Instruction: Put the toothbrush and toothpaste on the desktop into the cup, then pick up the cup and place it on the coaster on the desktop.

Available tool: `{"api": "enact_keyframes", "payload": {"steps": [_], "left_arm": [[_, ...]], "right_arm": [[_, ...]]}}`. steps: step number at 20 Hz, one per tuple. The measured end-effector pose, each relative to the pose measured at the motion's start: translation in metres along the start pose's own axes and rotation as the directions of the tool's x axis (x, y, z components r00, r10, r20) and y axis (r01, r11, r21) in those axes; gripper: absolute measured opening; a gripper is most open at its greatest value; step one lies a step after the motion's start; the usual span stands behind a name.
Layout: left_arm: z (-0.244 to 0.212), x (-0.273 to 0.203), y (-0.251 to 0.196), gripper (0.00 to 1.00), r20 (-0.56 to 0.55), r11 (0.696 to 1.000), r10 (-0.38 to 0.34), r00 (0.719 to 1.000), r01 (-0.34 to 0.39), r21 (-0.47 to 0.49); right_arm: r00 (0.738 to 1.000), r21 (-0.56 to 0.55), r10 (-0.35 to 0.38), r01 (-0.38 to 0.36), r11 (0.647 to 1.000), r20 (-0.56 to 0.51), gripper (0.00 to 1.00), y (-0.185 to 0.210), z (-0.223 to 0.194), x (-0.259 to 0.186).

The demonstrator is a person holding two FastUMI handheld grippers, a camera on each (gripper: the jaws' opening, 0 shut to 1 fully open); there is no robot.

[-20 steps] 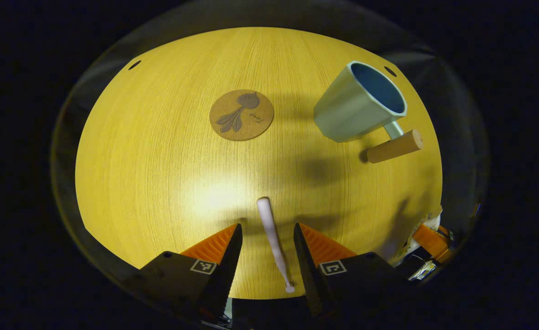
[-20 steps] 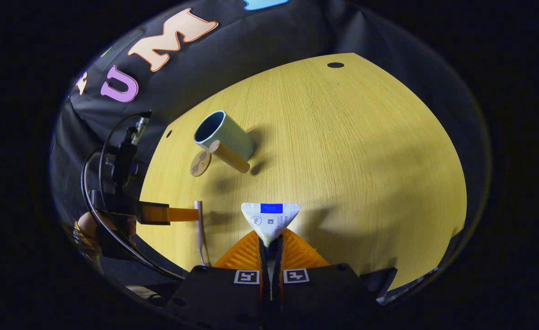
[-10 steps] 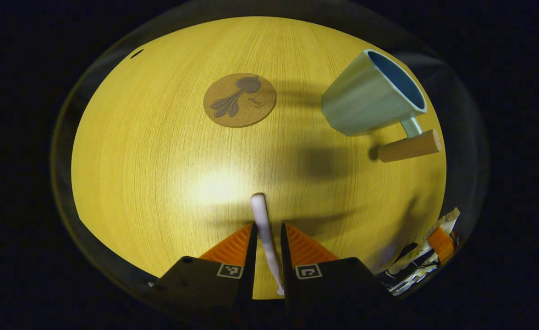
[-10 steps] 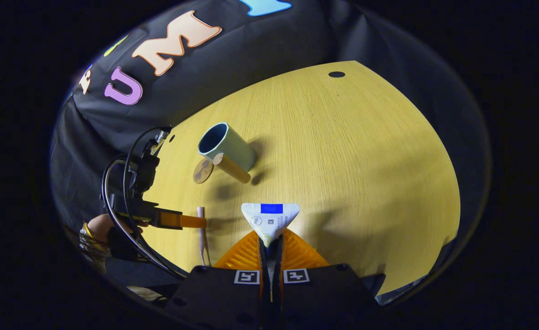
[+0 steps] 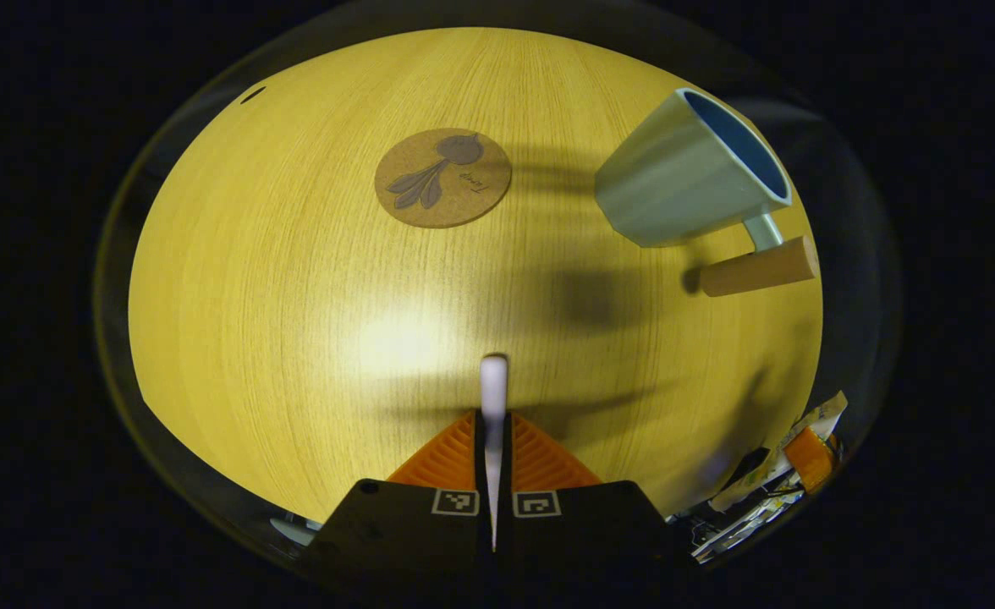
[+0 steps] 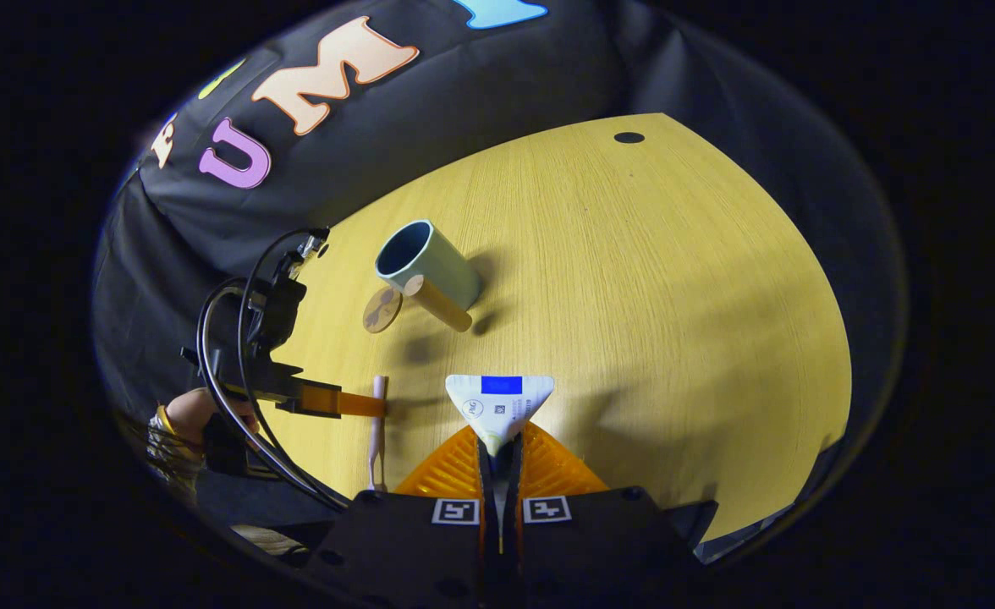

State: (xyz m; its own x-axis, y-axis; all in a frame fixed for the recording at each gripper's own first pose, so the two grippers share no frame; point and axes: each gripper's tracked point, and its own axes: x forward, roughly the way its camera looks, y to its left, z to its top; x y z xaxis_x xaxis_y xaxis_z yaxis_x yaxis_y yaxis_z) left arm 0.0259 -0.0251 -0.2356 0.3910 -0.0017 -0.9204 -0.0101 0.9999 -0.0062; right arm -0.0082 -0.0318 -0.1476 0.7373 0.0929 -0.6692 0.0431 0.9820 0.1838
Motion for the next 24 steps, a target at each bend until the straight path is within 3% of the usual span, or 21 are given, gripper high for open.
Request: {"api": "enact_keyframes", "payload": {"steps": [6, 12, 14, 20, 24], "left_arm": [[0.008, -0.019, -0.008, 0.0, 0.128, 0.993, -0.121, 0.984, 0.121, 0.009], [0.042, -0.068, 0.008, 0.0, 0.349, 0.98, -0.201, 0.915, 0.19, 0.066], [0.056, -0.089, 0.013, 0.0, 0.424, 0.972, -0.232, 0.876, 0.22, 0.078], [0.106, -0.152, 0.032, 0.0, 0.625, 0.94, -0.334, 0.706, 0.296, 0.168], [0.135, -0.184, 0.034, 0.0, 0.687, 0.906, -0.413, 0.598, 0.345, 0.245]], "right_arm": [[0.999, 0.005, 0.006, -0.006, 1.0, 0.046, 0.05, 0.013, 0.01, -0.001], [0.97, 0.048, 0.12, -0.133, 0.99, 0.211, 0.04, 0.069, 0.045, -0.012], [0.951, 0.033, 0.143, -0.158, 0.987, 0.273, 0.04, 0.086, 0.06, -0.016], [0.887, -0.02, 0.209, -0.22, 0.975, 0.413, 0.04, 0.145, 0.112, -0.019], [0.799, -0.05, 0.221, -0.233, 0.971, 0.56, 0.04, 0.171, 0.166, -0.031]]}}
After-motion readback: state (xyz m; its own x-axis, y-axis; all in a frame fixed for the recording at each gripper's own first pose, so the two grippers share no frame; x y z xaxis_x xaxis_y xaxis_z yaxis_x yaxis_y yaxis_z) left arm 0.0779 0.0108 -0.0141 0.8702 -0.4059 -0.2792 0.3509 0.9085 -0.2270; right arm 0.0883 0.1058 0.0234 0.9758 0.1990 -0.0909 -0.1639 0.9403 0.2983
